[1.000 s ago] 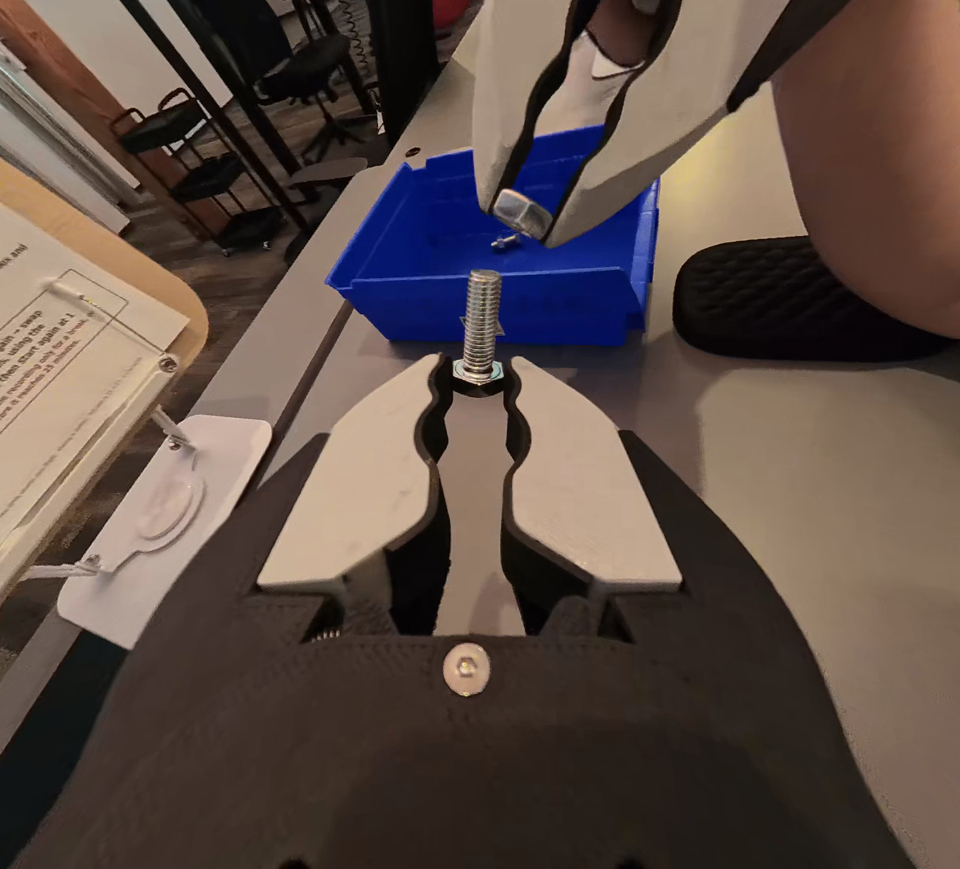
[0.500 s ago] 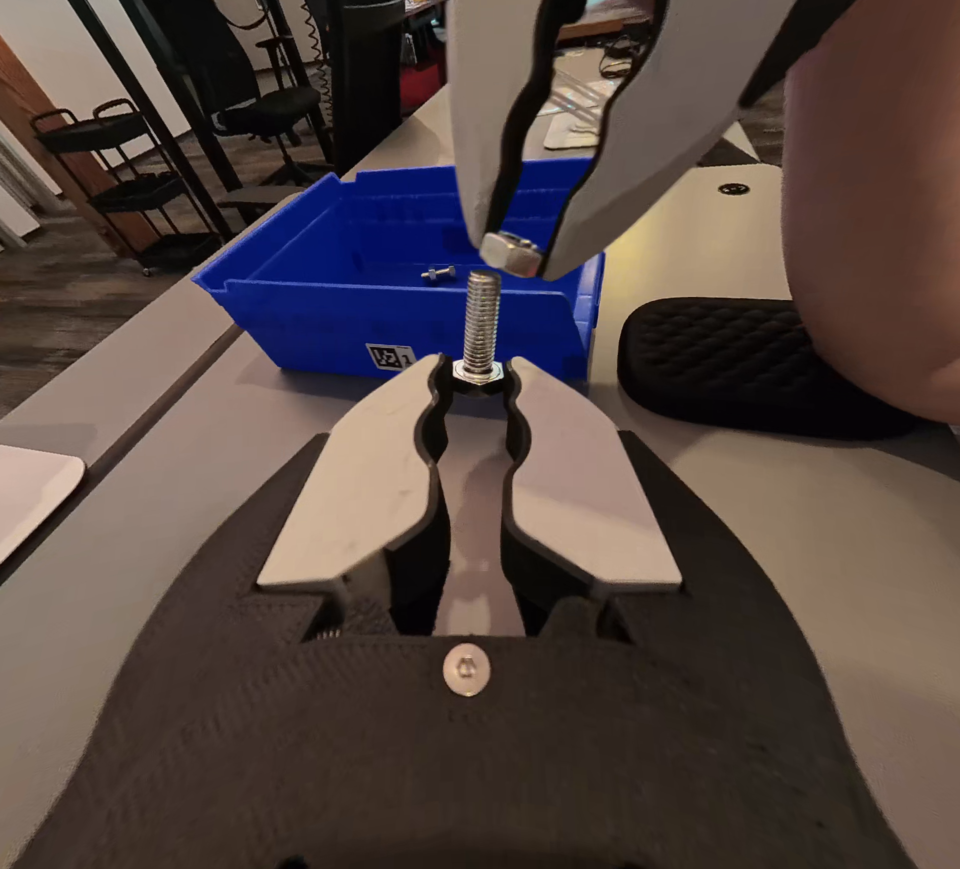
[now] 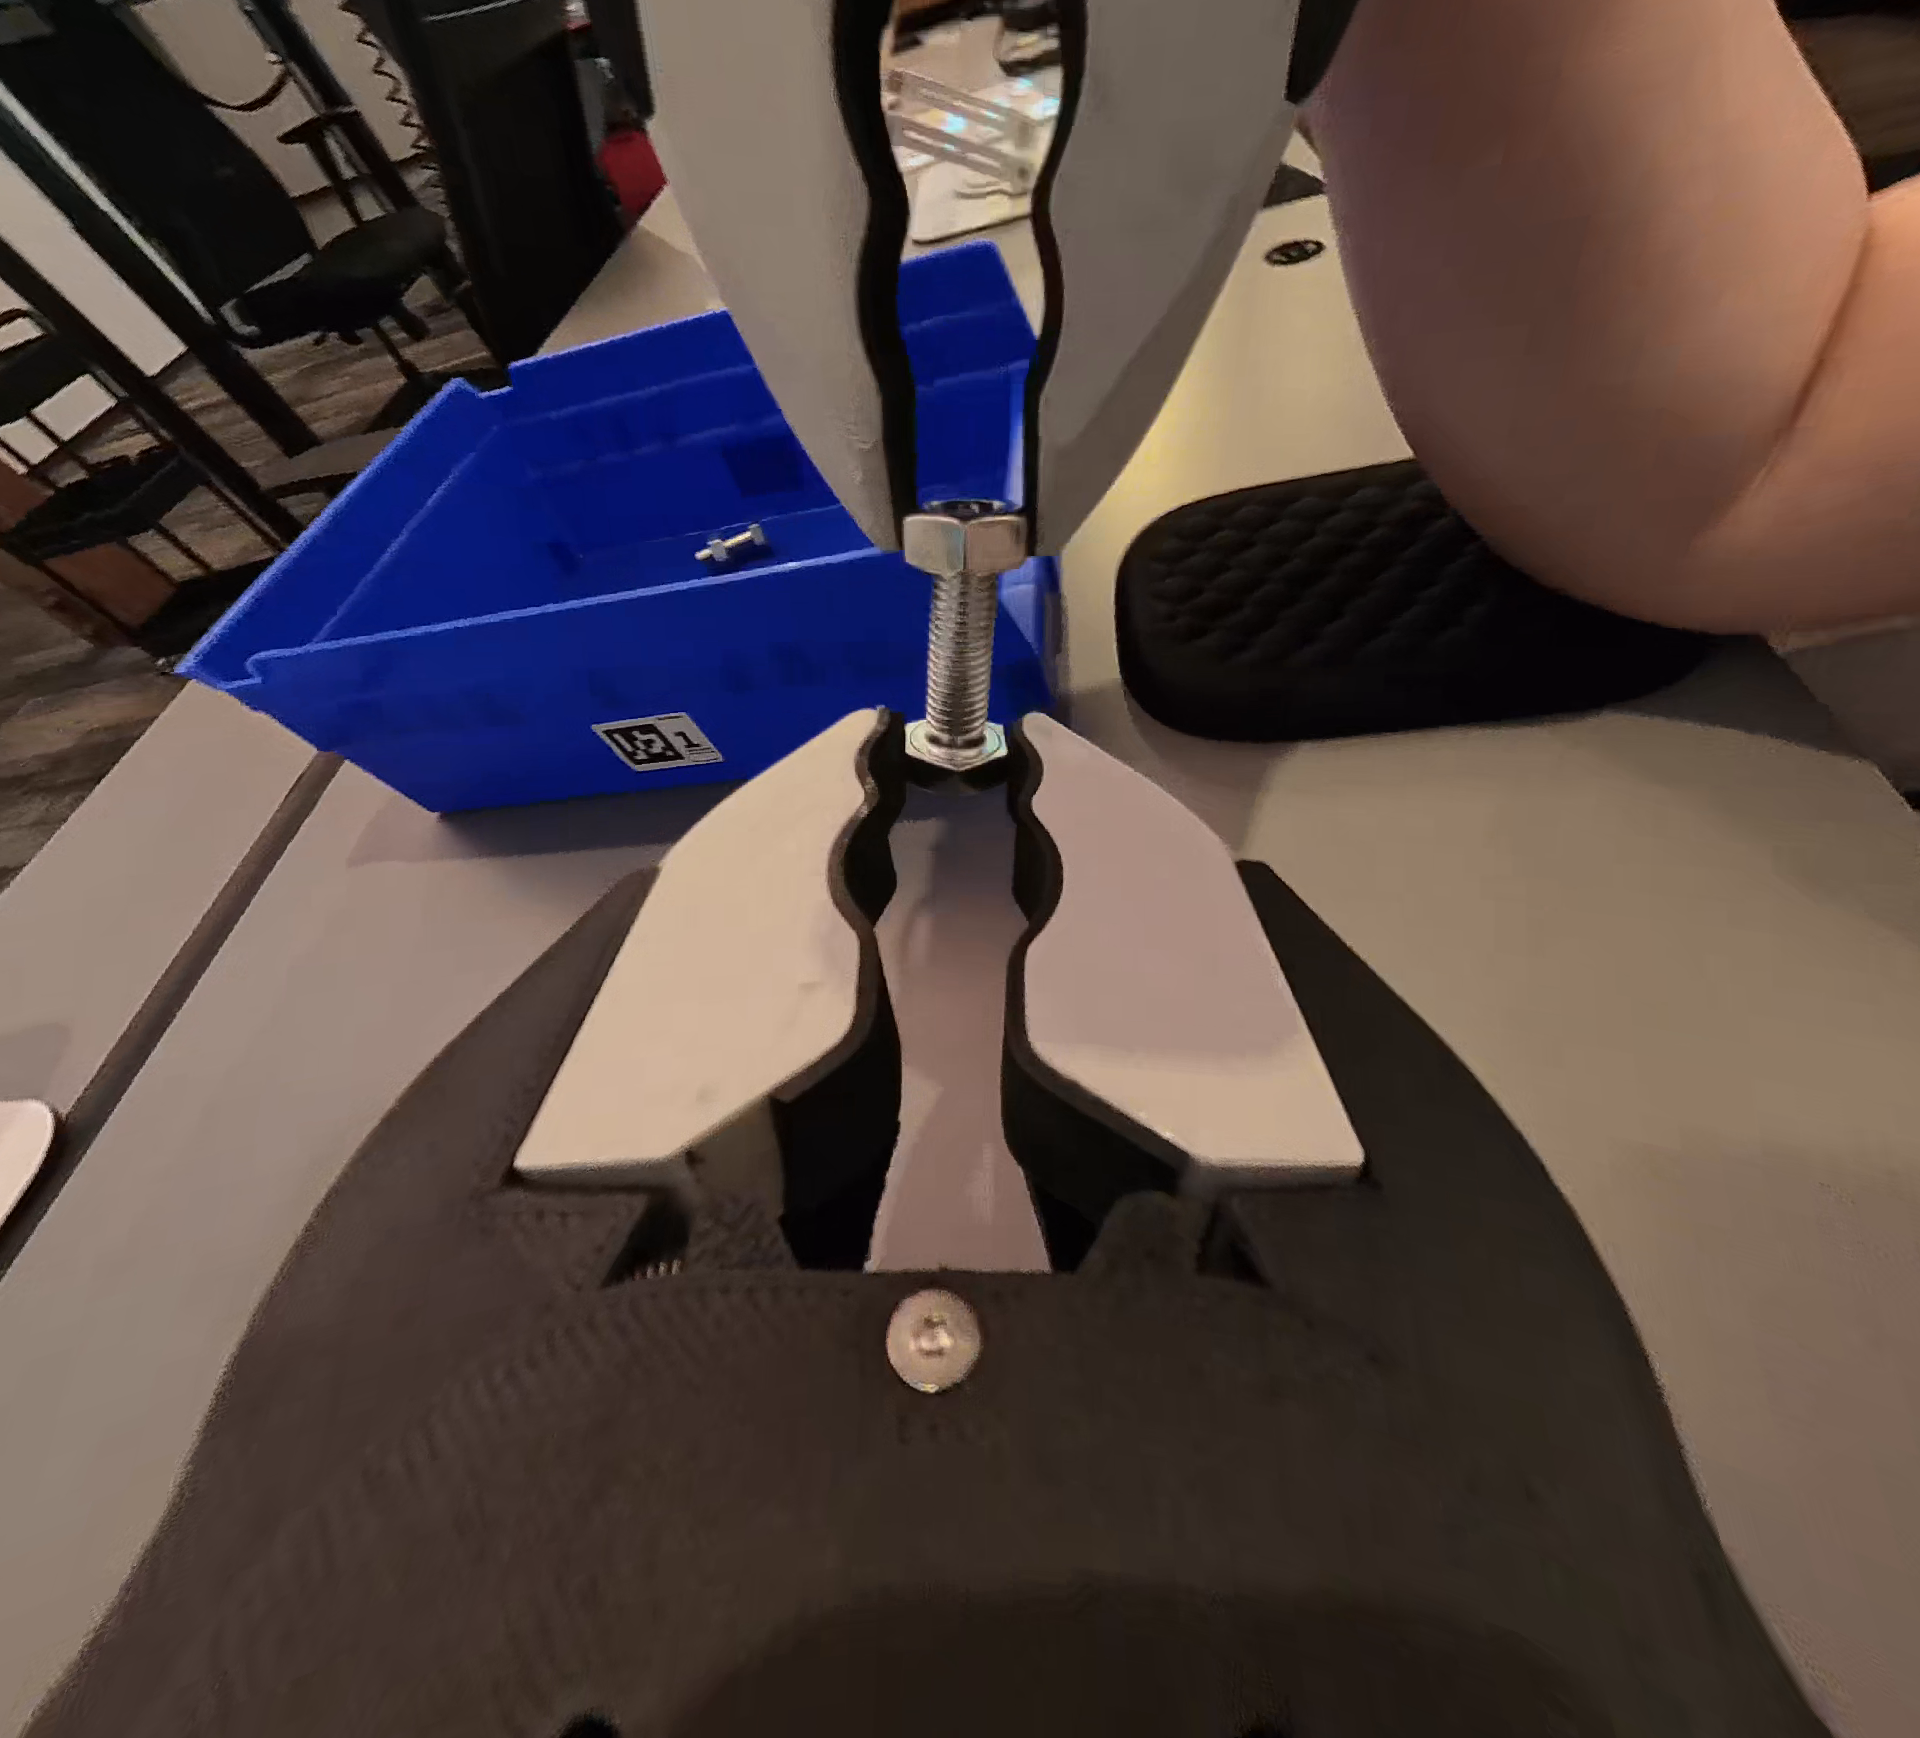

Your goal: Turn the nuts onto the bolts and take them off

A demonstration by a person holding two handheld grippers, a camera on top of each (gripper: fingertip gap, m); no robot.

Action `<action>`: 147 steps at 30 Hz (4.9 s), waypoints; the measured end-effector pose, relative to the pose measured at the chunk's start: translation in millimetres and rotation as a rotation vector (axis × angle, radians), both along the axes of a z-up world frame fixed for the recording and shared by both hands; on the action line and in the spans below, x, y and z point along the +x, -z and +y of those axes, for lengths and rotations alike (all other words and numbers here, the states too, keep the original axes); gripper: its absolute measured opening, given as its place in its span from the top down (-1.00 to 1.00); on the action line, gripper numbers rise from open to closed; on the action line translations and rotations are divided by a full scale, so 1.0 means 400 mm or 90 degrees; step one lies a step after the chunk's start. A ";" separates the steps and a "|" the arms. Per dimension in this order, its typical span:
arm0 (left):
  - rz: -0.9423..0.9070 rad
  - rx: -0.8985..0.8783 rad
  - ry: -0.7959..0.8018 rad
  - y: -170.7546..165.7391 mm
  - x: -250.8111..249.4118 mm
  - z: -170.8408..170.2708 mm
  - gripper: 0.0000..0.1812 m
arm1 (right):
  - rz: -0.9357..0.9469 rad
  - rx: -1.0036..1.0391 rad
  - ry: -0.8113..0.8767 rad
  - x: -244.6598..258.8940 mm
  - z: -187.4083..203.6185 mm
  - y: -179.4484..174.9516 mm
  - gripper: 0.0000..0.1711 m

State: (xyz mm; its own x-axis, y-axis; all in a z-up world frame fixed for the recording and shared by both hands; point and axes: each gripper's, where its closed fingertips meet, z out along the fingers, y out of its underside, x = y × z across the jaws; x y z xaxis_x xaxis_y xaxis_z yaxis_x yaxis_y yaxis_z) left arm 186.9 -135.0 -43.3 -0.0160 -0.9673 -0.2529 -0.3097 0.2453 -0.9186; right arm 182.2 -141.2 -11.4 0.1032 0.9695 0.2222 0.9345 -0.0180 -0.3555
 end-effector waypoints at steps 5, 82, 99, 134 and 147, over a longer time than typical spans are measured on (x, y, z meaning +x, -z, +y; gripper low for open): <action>0.044 0.022 0.043 0.018 -0.008 -0.022 0.79 | -0.039 0.009 -0.030 -0.007 -0.021 0.015 0.79; -0.151 0.049 -0.378 -0.447 -0.418 0.209 0.79 | -0.095 -0.179 0.052 -0.147 0.174 0.356 0.52; -0.135 0.044 -0.384 -0.431 -0.419 0.223 0.79 | -0.134 -0.160 0.046 -0.133 0.186 0.378 0.76; -0.129 0.043 -0.390 -0.433 -0.438 0.228 0.79 | -0.135 -0.144 0.009 -0.118 0.182 0.381 0.73; -0.052 0.042 -0.373 -0.346 -0.374 0.248 0.79 | 0.158 -0.103 -0.052 -0.127 0.163 0.132 0.78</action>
State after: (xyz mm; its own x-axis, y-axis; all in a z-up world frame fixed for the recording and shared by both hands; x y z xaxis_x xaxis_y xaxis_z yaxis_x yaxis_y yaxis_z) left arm 37.1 -36.0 95.2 0.5382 -0.7910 -0.2909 -0.3400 0.1120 -0.9337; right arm 131.3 -76.2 -64.0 0.0554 0.9976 0.0418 0.8204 -0.0216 -0.5714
